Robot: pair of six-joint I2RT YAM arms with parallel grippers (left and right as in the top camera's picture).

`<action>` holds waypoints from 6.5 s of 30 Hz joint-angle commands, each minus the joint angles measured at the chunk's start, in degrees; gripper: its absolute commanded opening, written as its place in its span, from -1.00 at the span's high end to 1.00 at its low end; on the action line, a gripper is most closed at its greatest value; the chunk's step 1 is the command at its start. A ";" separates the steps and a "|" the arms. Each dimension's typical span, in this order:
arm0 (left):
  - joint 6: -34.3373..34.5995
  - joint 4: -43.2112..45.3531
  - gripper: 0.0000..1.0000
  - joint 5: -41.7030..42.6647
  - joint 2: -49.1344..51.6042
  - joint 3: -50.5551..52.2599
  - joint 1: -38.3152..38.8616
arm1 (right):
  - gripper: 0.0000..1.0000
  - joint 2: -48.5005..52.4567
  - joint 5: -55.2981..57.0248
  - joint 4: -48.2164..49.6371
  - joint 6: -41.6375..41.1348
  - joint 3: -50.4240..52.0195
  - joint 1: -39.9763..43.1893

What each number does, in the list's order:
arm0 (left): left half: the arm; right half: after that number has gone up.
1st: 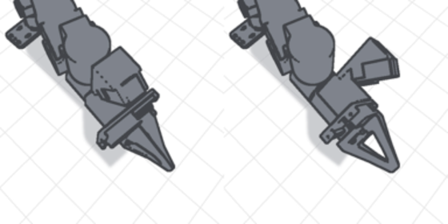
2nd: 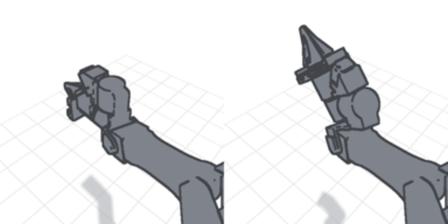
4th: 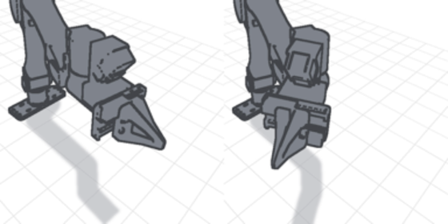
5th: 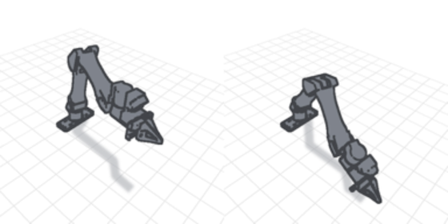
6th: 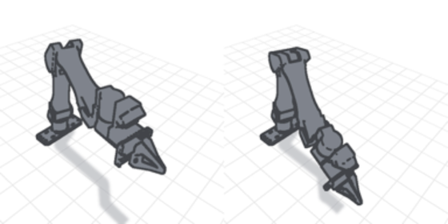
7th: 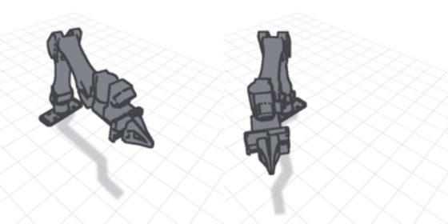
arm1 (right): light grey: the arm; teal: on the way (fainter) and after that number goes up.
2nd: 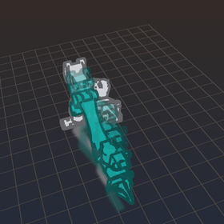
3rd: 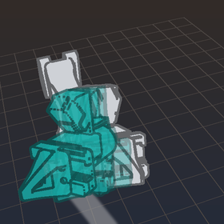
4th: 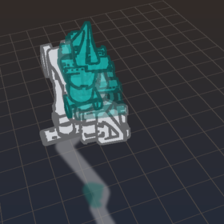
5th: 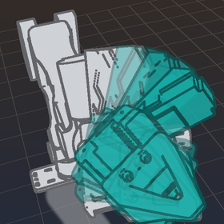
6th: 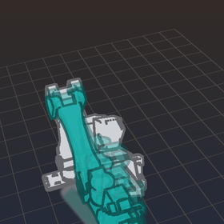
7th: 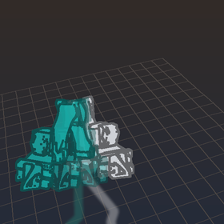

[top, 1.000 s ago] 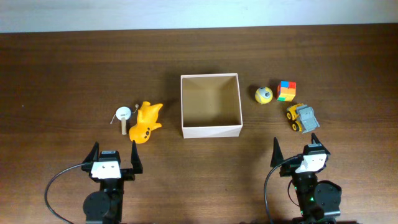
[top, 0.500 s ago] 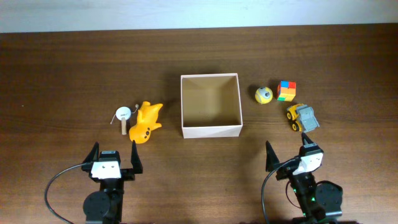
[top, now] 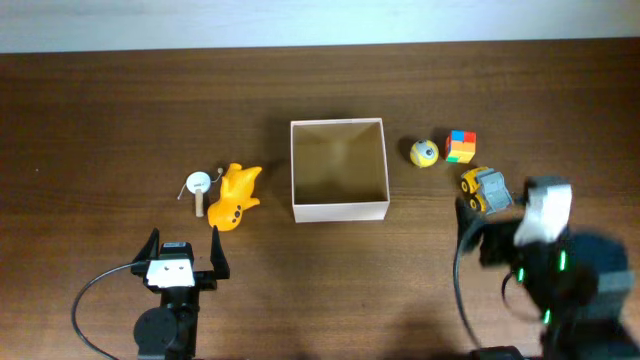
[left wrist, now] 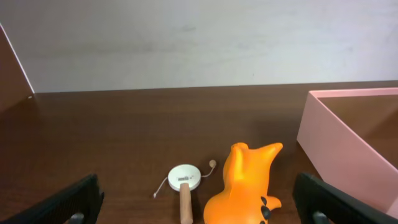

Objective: Pack container
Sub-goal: 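Move the right gripper over the Rubik's cube, then lower the right gripper and grasp the Rubik's cube, then carry the cube with the right gripper over the box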

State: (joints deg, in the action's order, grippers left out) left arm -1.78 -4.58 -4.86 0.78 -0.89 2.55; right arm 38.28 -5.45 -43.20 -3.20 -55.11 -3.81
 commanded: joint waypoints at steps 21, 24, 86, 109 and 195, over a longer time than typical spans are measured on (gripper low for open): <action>-0.87 0.07 -0.99 0.61 -0.42 0.33 0.02 | -0.98 58.97 -5.09 6.21 1.90 -21.53 -0.28; -0.87 0.07 -0.99 0.61 -0.42 0.33 0.02 | -0.98 59.82 0.22 6.73 0.90 -21.53 -0.28; -0.87 0.07 -0.99 0.61 -0.42 0.33 0.02 | -0.87 79.01 5.73 21.14 0.24 -21.81 8.09; -0.87 0.07 -0.99 0.61 -0.42 0.33 0.02 | -0.15 80.32 5.46 21.59 0.24 -21.84 11.02; -0.87 0.07 -0.98 0.61 -0.42 0.33 0.02 | 0.02 80.17 17.92 -6.62 -19.56 -42.49 -20.79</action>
State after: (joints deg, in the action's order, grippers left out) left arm -1.78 -4.54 -4.84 0.78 -0.89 2.55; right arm 118.39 10.50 -50.26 -22.37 -97.86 -24.88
